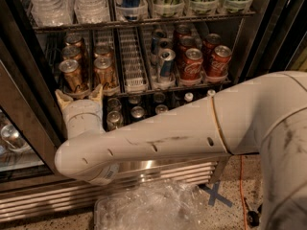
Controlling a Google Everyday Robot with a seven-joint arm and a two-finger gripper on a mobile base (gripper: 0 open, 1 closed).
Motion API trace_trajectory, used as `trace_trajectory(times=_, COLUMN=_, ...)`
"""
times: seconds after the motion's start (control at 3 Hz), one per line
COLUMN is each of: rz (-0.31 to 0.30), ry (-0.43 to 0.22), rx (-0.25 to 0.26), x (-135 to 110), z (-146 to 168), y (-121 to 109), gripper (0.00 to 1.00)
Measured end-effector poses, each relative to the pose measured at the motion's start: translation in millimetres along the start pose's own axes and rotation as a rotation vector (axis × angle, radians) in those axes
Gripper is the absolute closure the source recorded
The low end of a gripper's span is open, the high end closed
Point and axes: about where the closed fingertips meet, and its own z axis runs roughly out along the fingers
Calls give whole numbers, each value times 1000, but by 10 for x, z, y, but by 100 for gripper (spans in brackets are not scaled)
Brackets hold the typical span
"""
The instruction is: Pick orange can from middle shelf of fridge
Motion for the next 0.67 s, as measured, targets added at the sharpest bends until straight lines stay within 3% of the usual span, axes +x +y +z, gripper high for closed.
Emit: trace_trajectory(times=0.67, rz=-48, ry=-24, rx=23, x=-20, z=105, y=-6, gripper=23)
